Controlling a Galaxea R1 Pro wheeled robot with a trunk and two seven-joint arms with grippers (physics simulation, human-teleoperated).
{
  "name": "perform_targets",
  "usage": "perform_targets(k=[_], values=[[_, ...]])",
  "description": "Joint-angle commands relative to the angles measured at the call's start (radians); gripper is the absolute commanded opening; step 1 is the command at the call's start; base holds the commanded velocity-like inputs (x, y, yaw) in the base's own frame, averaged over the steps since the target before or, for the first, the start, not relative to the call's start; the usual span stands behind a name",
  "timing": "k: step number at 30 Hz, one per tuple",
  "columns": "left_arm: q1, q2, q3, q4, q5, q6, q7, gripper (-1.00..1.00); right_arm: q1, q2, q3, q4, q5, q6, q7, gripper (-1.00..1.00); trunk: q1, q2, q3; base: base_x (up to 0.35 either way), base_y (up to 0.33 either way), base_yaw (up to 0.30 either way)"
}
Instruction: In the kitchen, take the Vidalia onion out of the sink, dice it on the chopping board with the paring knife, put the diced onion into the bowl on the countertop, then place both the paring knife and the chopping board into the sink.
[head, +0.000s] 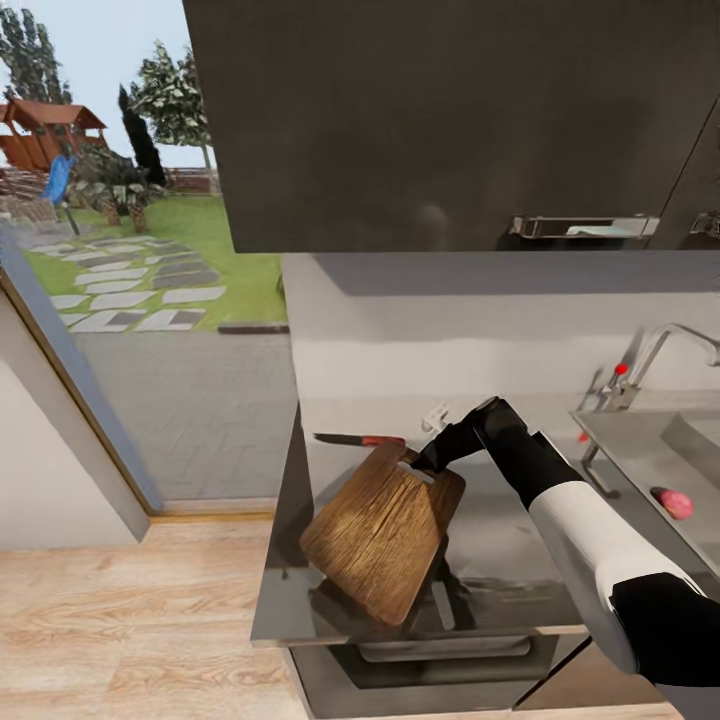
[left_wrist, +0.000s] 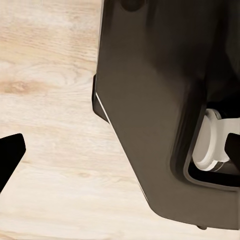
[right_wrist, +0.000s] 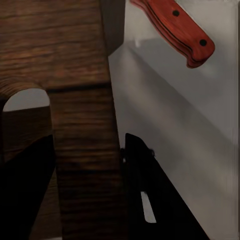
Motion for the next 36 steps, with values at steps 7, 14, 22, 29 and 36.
perform_targets(k=[7, 14, 22, 29, 36], values=[[-0.001, 0.0, 0.001, 0.001, 0.006, -0.005, -0.001, 1.0, -0.001, -0.001, 0.002, -0.002, 0.006, 0.004, 0.008, -1.0, 0.001, -0.002, 0.01, 0.0, 0.0, 0.0], [-0.001, 0.0, 0.002, 0.001, 0.006, -0.005, -0.001, 1.0, -0.001, -0.026, 0.001, -0.001, 0.006, 0.004, 0.007, -1.0, 0.001, -0.002, 0.021, 0.0, 0.0, 0.0], [-0.001, 0.0, 0.002, 0.001, 0.006, -0.006, -0.002, 1.0, -0.001, -0.048, -0.032, -0.001, 0.006, 0.086, 0.0, -1.0, 0.001, -0.002, 0.024, 0.0, 0.0, 0.0], [-0.001, -0.002, 0.001, 0.0, 0.006, -0.007, -0.002, 1.0, -0.001, -0.066, -0.103, 0.0, 0.006, 0.201, -0.087, -1.0, 0.001, -0.002, 0.024, 0.0, 0.0, 0.0], [-0.001, -0.002, 0.001, -0.001, 0.006, -0.007, -0.002, 1.0, -0.001, -0.071, -0.147, 0.0, 0.006, 0.243, -0.135, -1.0, 0.001, -0.002, 0.024, 0.0, 0.0, 0.0]])
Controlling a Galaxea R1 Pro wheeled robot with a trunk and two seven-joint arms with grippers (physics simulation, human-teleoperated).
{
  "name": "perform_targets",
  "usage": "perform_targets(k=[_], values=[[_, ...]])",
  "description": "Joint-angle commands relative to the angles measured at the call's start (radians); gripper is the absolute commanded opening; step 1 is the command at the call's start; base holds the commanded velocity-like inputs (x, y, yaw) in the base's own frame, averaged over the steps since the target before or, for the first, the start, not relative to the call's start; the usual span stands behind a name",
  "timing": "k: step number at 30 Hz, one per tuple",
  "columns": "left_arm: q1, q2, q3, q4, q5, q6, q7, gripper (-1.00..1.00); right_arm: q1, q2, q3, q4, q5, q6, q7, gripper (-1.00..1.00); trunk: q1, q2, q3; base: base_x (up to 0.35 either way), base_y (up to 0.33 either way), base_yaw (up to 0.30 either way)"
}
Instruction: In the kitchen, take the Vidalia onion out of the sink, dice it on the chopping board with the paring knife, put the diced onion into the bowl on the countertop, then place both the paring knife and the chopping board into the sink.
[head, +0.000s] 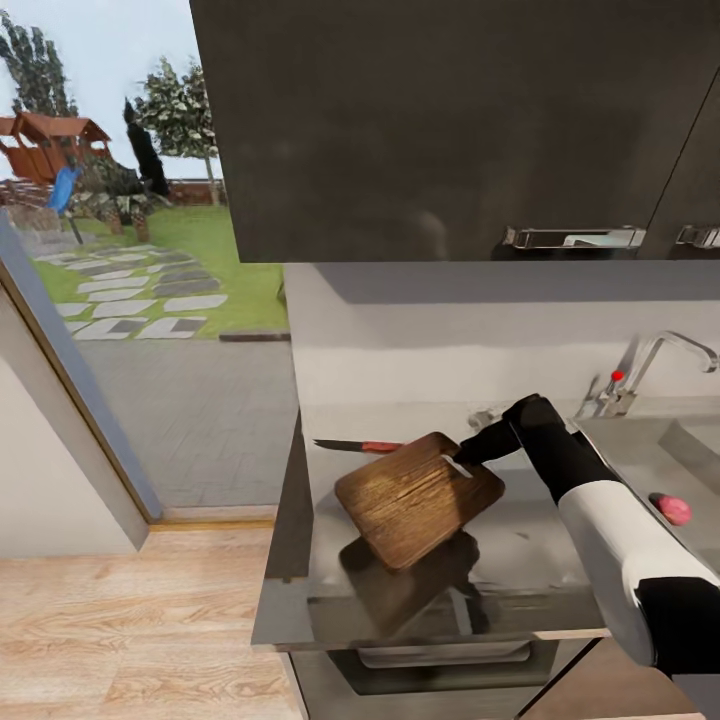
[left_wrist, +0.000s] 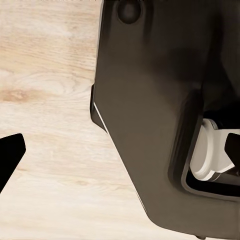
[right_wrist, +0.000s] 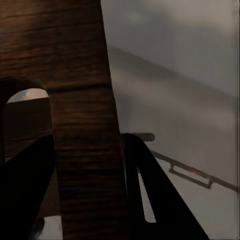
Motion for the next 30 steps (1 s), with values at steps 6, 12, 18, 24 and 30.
perform_targets(k=[6, 12, 18, 24, 30], values=[[-0.001, 0.0, 0.001, 0.001, 0.006, -0.006, -0.001, 1.0, -0.001, -0.013, -0.091, 0.004, 0.007, 0.007, -0.069, -1.0, 0.001, -0.002, -0.002, 0.0, 0.0, 0.0], [-0.001, 0.0, 0.001, 0.0, 0.006, -0.007, -0.001, 1.0, -0.001, -0.021, -0.194, 0.009, 0.008, 0.006, -0.124, -1.0, 0.001, -0.002, -0.002, 0.0, 0.0, 0.0], [-0.001, 0.0, 0.002, -0.001, 0.006, -0.008, -0.001, 1.0, -0.001, -0.048, -0.21, 0.029, 0.007, 0.004, -0.18, -1.0, 0.001, -0.002, -0.002, 0.0, 0.0, 0.0], [-0.001, -0.001, 0.003, -0.001, 0.006, -0.008, -0.001, 1.0, -0.001, -0.09, -0.214, 0.102, 0.006, -0.004, -0.191, -1.0, 0.001, -0.002, -0.002, 0.0, 0.0, 0.0], [-0.001, -0.003, 0.003, -0.003, 0.006, -0.008, -0.001, 1.0, -0.001, -0.134, -0.216, 0.156, 0.006, -0.014, -0.194, -1.0, 0.001, -0.002, -0.002, 0.0, 0.0, 0.0]])
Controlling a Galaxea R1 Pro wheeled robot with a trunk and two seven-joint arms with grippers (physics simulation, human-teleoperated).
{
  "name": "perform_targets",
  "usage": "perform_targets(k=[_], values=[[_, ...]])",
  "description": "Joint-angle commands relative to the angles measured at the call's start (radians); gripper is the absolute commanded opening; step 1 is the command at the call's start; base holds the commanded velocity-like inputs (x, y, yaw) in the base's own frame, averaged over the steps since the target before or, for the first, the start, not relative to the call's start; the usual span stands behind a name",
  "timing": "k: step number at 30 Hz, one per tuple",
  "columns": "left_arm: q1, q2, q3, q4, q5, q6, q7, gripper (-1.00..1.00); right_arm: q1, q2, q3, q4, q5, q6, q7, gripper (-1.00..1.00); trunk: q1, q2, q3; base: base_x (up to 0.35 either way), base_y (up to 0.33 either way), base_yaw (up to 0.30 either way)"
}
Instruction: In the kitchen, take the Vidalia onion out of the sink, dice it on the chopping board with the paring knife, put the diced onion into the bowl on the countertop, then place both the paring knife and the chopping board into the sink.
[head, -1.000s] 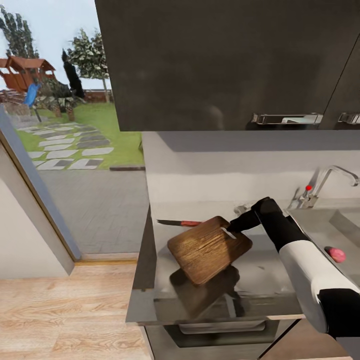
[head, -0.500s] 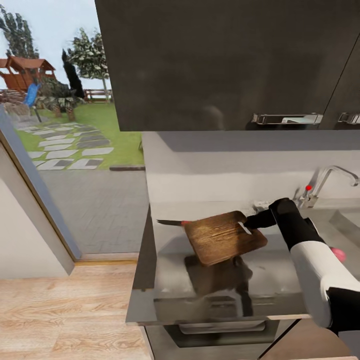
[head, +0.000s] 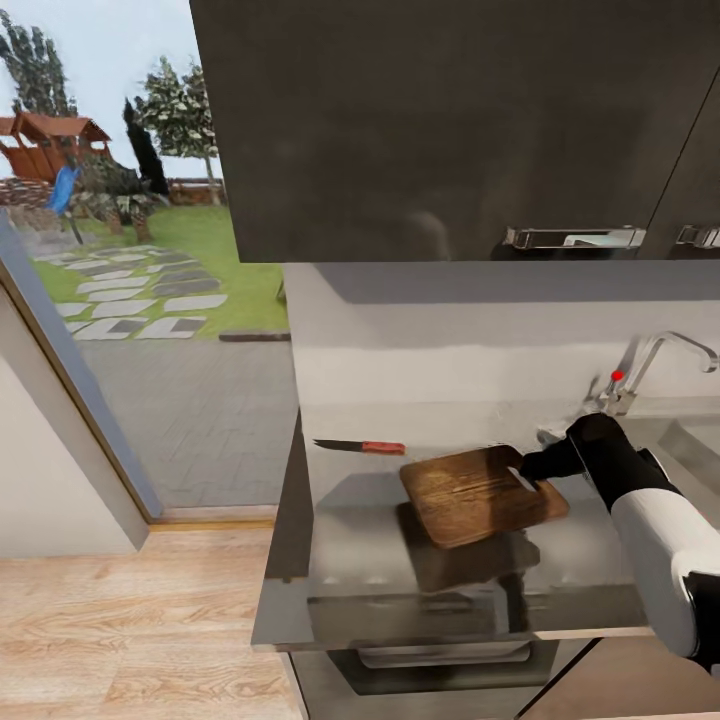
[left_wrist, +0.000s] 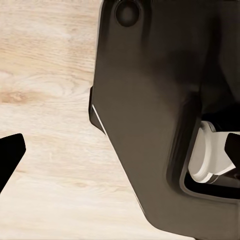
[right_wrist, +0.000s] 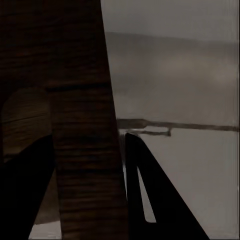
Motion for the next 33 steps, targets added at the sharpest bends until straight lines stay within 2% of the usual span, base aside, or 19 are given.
perform_targets(k=[1, 4, 6, 8, 10, 11, 13, 17, 27, 31, 33], values=[[-0.001, -0.001, 0.001, 0.001, 0.006, -0.005, -0.001, 1.0, -0.001, -0.006, -0.005, 0.011, 0.003, 0.003, 0.011, -1.0, 0.001, -0.002, -0.002, 0.0, 0.0, 0.0], [-0.001, -0.002, 0.001, 0.0, 0.006, -0.005, -0.001, 1.0, -0.001, -0.013, -0.007, 0.028, 0.003, 0.0, 0.01, -1.0, 0.001, -0.002, -0.002, 0.0, 0.0, 0.0], [-0.001, -0.002, 0.001, -0.001, 0.005, -0.006, -0.001, 1.0, -0.001, -0.016, -0.021, 0.034, 0.002, -0.005, 0.008, -1.0, 0.001, -0.002, -0.002, 0.0, 0.0, 0.0], [-0.001, -0.002, 0.001, -0.001, 0.005, -0.007, -0.001, 1.0, -0.001, -0.017, -0.055, 0.037, 0.002, -0.008, 0.001, -1.0, 0.001, -0.002, -0.002, 0.0, 0.0, 0.0], [-0.001, -0.002, 0.001, -0.001, 0.005, -0.006, -0.001, 1.0, -0.001, -0.017, -0.101, 0.038, 0.002, -0.01, -0.015, -1.0, 0.001, -0.002, -0.002, 0.0, 0.0, 0.0], [-0.001, -0.002, 0.001, -0.001, 0.005, -0.007, -0.002, 1.0, -0.001, -0.018, -0.149, 0.038, 0.002, -0.011, -0.036, -1.0, 0.001, -0.002, -0.002, 0.0, 0.0, 0.0], [-0.001, -0.002, 0.001, -0.001, 0.005, -0.007, -0.002, 1.0, -0.001, -0.018, -0.211, 0.039, 0.003, -0.013, -0.072, -1.0, 0.001, -0.002, -0.002, 0.0, 0.0, 0.0], [-0.001, -0.002, 0.001, -0.001, 0.005, -0.007, -0.003, 1.0, -0.001, -0.018, -0.227, 0.04, 0.004, -0.013, -0.082, -1.0, 0.001, -0.002, -0.002, 0.0, 0.0, 0.0], [-0.001, -0.003, 0.001, -0.01, 0.005, -0.007, -0.003, 1.0, -0.001, -0.019, -0.23, 0.04, 0.005, -0.013, -0.096, -1.0, 0.001, -0.002, -0.002, 0.0, 0.0, 0.0], [-0.001, -0.003, 0.001, -0.012, 0.005, -0.007, -0.003, 1.0, -0.001, -0.02, -0.229, 0.041, 0.004, -0.014, -0.17, -1.0, 0.001, -0.002, -0.002, 0.0, 0.0, 0.0], [-0.001, -0.003, 0.001, -0.012, 0.005, -0.007, -0.003, 1.0, -0.001, -0.02, -0.229, 0.042, 0.004, -0.014, -0.181, -1.0, 0.001, -0.002, -0.002, 0.0, 0.0, 0.0]])
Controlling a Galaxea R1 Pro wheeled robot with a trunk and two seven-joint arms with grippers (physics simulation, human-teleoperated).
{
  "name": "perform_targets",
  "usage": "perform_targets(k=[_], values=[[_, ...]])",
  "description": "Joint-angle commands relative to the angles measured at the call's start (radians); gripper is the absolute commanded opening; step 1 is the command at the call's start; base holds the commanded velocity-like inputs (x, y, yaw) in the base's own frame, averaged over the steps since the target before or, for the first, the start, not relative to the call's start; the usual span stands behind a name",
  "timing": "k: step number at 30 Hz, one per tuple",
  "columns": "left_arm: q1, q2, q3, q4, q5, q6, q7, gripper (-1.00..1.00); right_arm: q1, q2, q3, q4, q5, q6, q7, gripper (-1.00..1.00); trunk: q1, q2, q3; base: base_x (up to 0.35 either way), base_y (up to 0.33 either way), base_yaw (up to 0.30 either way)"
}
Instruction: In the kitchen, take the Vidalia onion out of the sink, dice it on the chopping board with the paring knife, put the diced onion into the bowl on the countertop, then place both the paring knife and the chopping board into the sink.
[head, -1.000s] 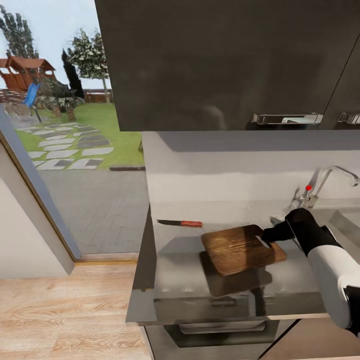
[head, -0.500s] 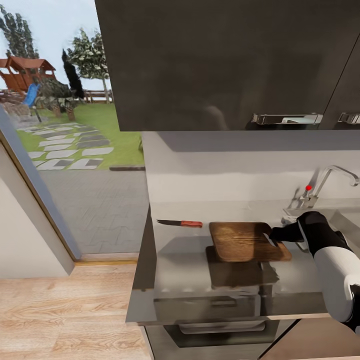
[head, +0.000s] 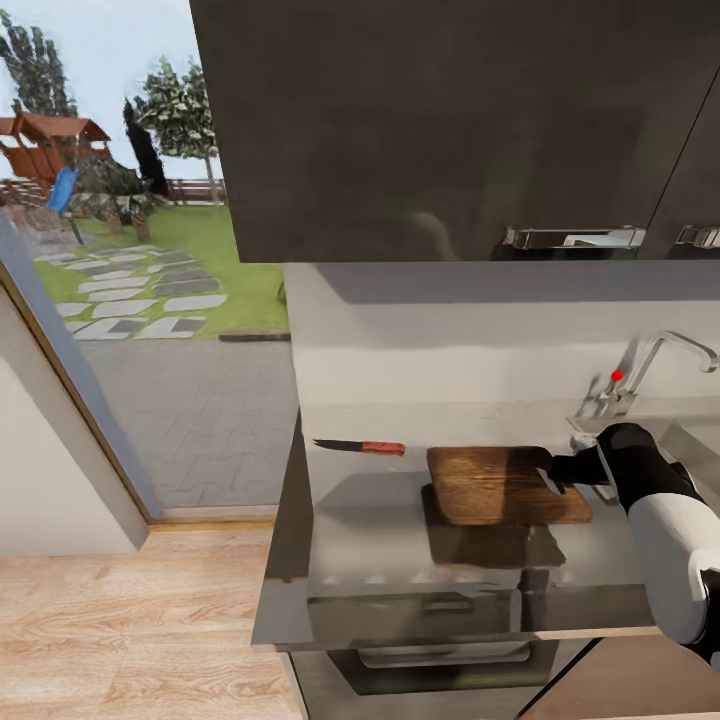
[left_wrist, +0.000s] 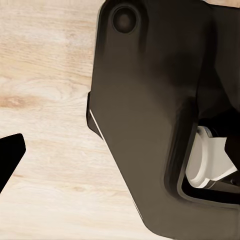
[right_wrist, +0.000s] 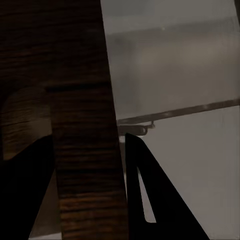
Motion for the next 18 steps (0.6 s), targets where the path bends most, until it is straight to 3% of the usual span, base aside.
perform_targets(k=[1, 18], values=[[-0.001, 0.0, 0.001, 0.002, 0.006, -0.005, -0.001, 1.0, -0.001, 0.001, -0.005, 0.0, 0.01, 0.002, 0.006, -1.0, 0.001, -0.002, -0.002, 0.0, 0.0, 0.0], [-0.001, 0.001, 0.001, 0.002, 0.006, -0.005, -0.001, 1.0, -0.001, 0.001, -0.006, 0.09, 0.01, -0.072, -0.005, -1.0, 0.001, -0.002, -0.002, 0.0, 0.0, 0.0]])
